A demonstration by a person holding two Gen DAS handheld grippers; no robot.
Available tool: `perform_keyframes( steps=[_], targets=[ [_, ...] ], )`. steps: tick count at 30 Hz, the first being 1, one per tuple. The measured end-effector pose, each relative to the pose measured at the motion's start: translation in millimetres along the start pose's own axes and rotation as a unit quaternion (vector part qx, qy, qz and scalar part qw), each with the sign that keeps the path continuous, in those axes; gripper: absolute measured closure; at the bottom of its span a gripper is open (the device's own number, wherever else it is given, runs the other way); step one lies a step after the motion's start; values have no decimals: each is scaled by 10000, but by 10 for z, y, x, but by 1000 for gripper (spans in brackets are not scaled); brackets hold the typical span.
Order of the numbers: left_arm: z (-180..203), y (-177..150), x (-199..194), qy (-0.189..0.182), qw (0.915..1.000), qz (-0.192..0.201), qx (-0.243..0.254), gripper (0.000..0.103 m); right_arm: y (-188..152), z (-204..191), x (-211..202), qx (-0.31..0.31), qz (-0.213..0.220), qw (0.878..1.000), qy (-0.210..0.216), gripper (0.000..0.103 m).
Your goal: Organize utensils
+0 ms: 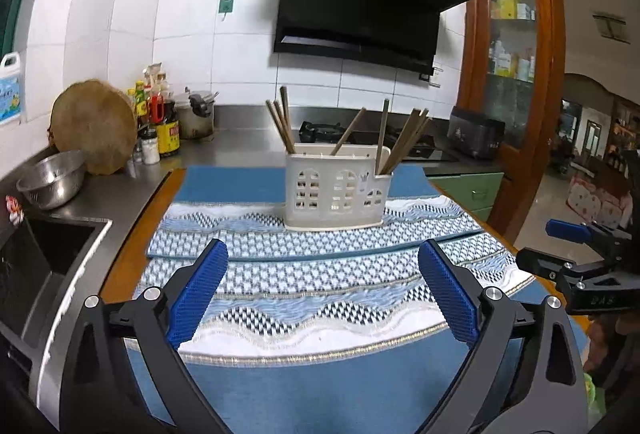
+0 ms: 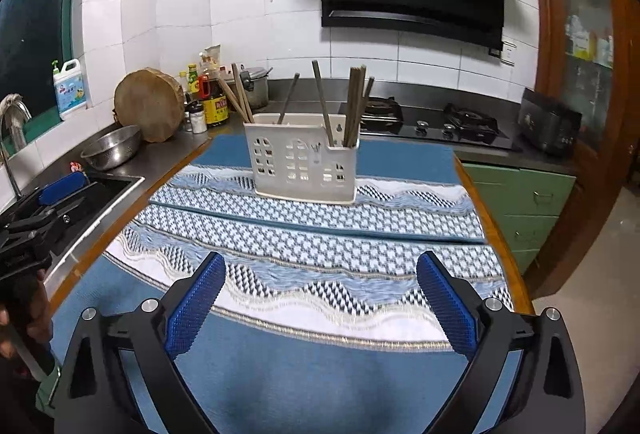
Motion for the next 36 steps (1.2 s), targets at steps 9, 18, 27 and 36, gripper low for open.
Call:
perform_keyframes(
  steps=[9, 18, 27, 36],
  targets=[
    [-40, -258, -171, 100, 9999, -97, -61, 7, -275, -38, -135, 22, 35, 9998, -204, 9],
    [-118, -421, -282, 169, 9994, -207, -204, 7, -397, -115, -192, 42, 34, 9997, -233, 8],
    [-93, -488, -306, 210, 9992, -323, -65, 6, -442, -119, -172, 107, -27, 9996, -252, 8],
    [-66, -547, -277, 163, 9988, -461, -34, 6, -442, -125, -180, 83, -34, 9996, -261, 8]
  ],
)
Point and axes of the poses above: each gripper's, at about its wrist camera, not at the fingertips, and x roughly the way its jaws point, z to its right, y to its top, the point moved 3 cm from there along x, roughly the way its jaws point, and after that the axes turned 12 degrees about x, right-handed, at the moved point
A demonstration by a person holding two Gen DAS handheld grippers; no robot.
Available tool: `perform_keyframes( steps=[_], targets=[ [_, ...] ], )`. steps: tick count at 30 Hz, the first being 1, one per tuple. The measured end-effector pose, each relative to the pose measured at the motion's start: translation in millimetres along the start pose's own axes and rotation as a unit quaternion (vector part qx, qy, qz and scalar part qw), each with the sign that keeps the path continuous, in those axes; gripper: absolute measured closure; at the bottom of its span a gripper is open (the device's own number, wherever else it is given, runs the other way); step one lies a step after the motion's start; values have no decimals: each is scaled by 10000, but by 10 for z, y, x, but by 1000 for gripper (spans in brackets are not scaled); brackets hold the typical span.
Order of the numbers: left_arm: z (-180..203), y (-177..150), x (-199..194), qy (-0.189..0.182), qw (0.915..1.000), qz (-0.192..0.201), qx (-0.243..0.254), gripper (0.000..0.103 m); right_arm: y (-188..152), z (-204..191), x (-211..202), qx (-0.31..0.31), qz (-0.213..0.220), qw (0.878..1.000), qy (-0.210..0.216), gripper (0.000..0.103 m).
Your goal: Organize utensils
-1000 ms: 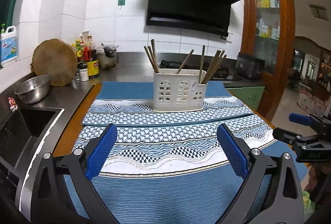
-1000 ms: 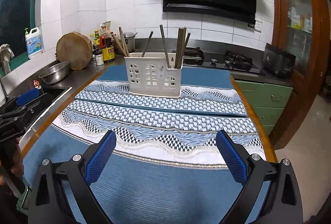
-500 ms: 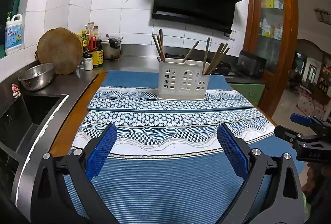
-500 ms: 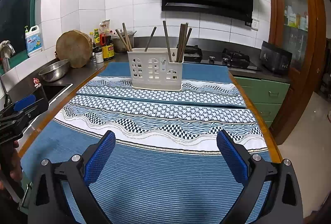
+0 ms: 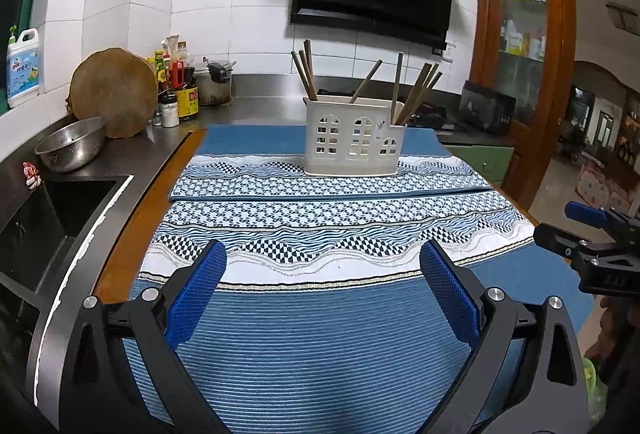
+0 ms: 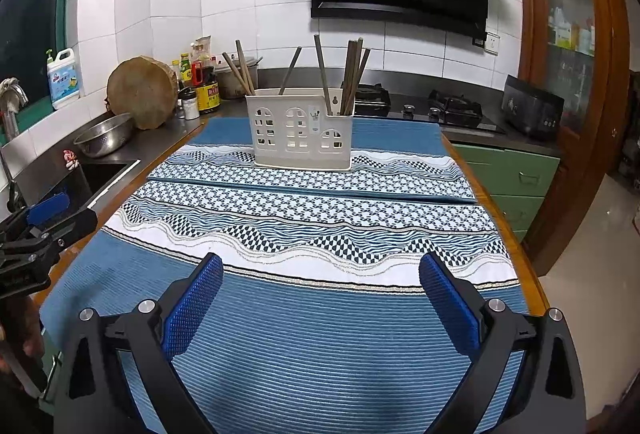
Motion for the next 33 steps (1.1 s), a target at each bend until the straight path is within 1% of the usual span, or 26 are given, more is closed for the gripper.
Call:
perform_keyframes(
  steps=[14, 33],
  targets=[
    [73, -48, 22, 83, 9997, -149, 148, 6, -32, 9, 30, 37, -79, 9999, 53, 8],
    [106, -62, 41, 93, 9994, -226, 236, 6, -66, -39, 58, 30, -135, 9999, 67, 7]
  ],
)
Point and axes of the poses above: each gripper's, at about its wrist camera, not at the fingertips, and x roughly the way its jaws point, z to its right, y to its top, the point moved 3 cm from there along x, roughly the way its jaws point, and after that the axes turned 12 degrees about x, right-handed, at the moved point
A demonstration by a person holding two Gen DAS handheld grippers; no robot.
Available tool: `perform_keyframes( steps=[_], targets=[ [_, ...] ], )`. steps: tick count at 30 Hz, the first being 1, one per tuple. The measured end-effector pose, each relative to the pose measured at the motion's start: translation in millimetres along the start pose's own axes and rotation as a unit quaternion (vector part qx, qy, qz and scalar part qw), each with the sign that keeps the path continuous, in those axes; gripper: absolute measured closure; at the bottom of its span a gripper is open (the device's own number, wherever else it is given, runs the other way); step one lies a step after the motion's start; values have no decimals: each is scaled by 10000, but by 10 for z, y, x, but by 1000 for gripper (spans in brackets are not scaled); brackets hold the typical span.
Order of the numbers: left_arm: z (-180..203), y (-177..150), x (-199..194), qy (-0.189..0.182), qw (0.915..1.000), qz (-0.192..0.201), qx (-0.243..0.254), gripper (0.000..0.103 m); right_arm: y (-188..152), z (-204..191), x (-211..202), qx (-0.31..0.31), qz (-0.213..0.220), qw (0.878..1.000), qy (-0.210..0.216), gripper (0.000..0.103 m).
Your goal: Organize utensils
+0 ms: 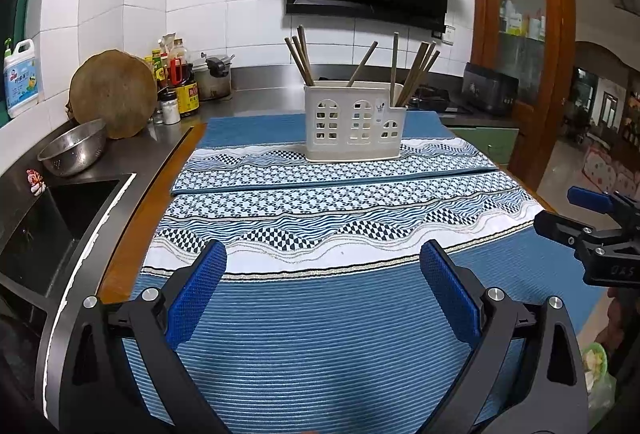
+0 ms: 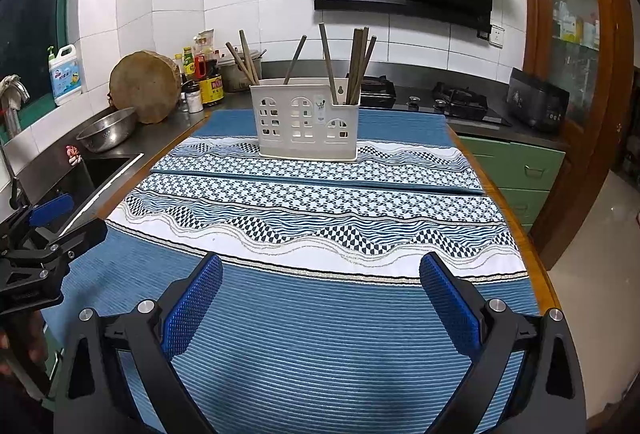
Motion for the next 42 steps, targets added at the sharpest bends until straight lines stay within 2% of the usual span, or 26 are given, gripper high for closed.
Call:
perform_keyframes(
  steps=[42],
  targets=[
    [25, -60, 66, -1, 9999, -102, 36, 6, -60, -67, 66, -17, -80, 10000, 31, 7]
  ],
)
Point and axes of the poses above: each gripper's, at about its wrist camera, not at the fingertips, and x roughly the way its jaws point, z to its right, y to its top, the point moved 3 cm from there along x, roughly the way its jaws point, and after that the axes turned 12 degrees about x, right-handed, at the moved point
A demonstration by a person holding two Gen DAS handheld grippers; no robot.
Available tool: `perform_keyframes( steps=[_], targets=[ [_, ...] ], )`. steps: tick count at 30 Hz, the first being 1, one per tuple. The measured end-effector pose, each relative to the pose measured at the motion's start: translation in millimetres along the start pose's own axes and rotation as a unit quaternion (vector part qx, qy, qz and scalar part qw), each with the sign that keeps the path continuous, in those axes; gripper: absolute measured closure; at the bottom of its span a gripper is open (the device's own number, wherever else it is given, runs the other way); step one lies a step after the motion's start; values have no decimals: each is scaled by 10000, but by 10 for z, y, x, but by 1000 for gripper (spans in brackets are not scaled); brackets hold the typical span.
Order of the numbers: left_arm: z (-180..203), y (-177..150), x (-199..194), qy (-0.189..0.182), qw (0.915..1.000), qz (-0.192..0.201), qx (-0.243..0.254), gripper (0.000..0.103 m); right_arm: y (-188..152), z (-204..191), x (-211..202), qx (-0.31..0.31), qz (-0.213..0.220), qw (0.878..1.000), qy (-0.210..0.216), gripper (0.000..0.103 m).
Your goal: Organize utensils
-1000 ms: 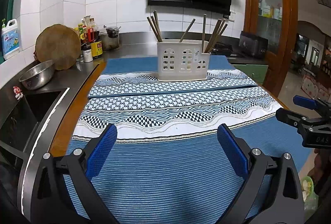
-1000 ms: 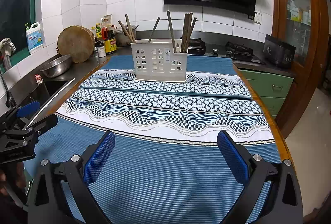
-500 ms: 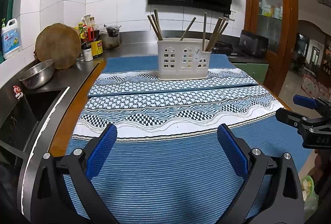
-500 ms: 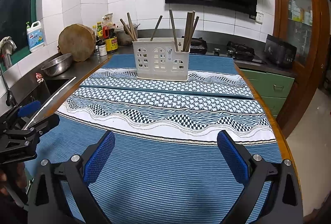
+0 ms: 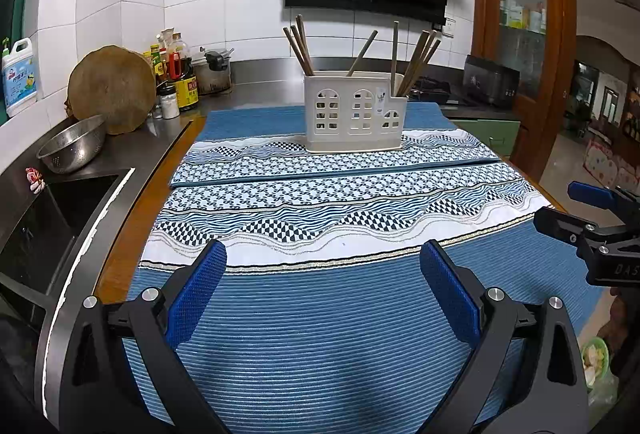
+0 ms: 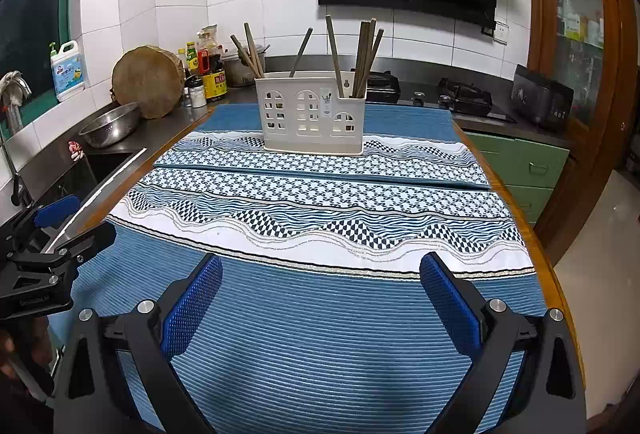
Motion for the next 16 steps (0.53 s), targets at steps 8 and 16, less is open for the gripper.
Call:
perform_keyframes(
  steps=[8, 16],
  targets=[
    [-33, -2, -21, 26, 10000, 50, -65, 6, 1, 5, -1, 7, -1, 10000, 3, 7],
    [-43, -2, -7, 50, 10000, 27, -64, 6, -10, 12, -5, -1, -5, 10000, 1, 7]
  ],
)
Point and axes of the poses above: each gripper's, at about its wrist camera, not at the fingertips, and x roughly the way its jaws point, z to its right, y to its top, the point moved 3 cm from there along x, roughly the way its jaws point, and after that the axes turned 12 degrees about x, right-handed, at the moved point
